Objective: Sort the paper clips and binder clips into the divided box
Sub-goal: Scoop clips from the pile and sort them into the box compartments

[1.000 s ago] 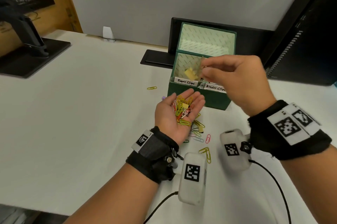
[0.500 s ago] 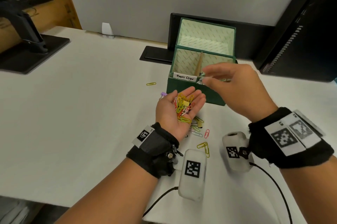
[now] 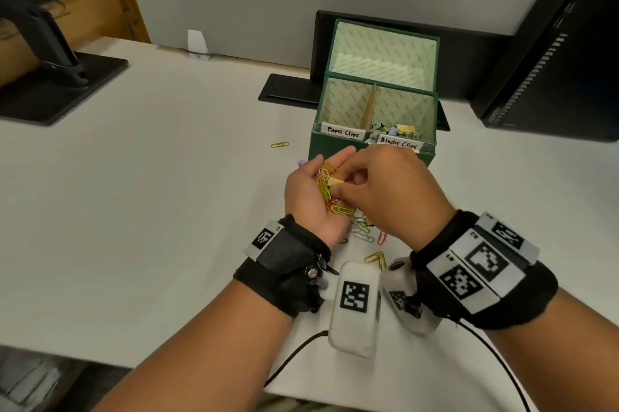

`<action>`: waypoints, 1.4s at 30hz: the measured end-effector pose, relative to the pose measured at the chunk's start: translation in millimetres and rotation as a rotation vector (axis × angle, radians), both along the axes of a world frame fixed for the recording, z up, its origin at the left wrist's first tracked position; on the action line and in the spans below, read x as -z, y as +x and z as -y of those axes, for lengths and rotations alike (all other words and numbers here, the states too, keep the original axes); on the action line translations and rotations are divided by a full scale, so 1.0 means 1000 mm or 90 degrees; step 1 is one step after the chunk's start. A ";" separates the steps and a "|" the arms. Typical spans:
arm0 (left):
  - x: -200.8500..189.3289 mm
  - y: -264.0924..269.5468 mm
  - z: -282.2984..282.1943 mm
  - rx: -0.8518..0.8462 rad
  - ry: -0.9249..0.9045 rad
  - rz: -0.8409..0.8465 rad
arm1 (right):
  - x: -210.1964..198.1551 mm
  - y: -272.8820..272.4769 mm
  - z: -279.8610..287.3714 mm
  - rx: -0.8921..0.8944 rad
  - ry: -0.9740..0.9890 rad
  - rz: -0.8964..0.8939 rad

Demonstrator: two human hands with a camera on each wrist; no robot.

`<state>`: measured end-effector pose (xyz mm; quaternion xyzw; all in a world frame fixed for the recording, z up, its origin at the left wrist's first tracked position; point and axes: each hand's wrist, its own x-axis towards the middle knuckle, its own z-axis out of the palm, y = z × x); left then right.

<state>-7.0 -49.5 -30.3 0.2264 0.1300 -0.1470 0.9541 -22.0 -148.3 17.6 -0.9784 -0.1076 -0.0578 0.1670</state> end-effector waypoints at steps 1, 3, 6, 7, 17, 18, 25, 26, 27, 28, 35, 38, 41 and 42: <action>0.000 0.000 -0.001 -0.003 -0.003 0.003 | 0.000 0.000 0.000 -0.007 0.045 -0.006; 0.000 0.002 -0.002 -0.015 -0.012 0.006 | -0.001 0.001 -0.001 -0.017 0.135 -0.017; -0.001 0.003 -0.005 -0.027 -0.017 0.002 | -0.005 0.001 0.000 -0.015 0.253 -0.027; -0.001 0.004 -0.005 -0.032 -0.019 -0.003 | -0.005 0.003 0.002 -0.013 0.281 -0.029; -0.005 0.005 -0.012 -0.024 -0.092 -0.009 | -0.035 0.029 0.041 0.130 0.558 0.171; -0.005 0.006 -0.013 -0.026 -0.097 -0.009 | -0.036 0.035 0.048 0.155 0.529 0.207; -0.006 0.005 -0.014 -0.016 -0.102 -0.004 | -0.025 0.049 0.063 0.129 0.029 0.079; -0.006 0.006 -0.014 -0.018 -0.103 -0.004 | -0.026 0.042 0.057 0.074 0.046 0.129; -0.006 0.006 -0.014 -0.022 -0.103 -0.005 | -0.027 0.033 0.048 0.007 0.070 0.174; -0.006 0.007 -0.014 -0.025 -0.101 -0.004 | -0.028 0.024 0.040 -0.064 0.092 0.194; -0.001 0.009 -0.013 0.003 -0.062 -0.002 | -0.011 0.011 0.018 -0.286 -0.059 0.066; 0.002 0.009 -0.012 0.013 -0.058 0.005 | -0.008 0.015 0.016 -0.294 -0.111 0.066; 0.003 0.009 -0.011 0.010 -0.053 0.009 | -0.010 0.017 0.015 -0.289 -0.165 0.050; 0.003 0.009 -0.010 0.011 -0.053 0.009 | -0.011 0.017 0.015 -0.284 -0.176 0.045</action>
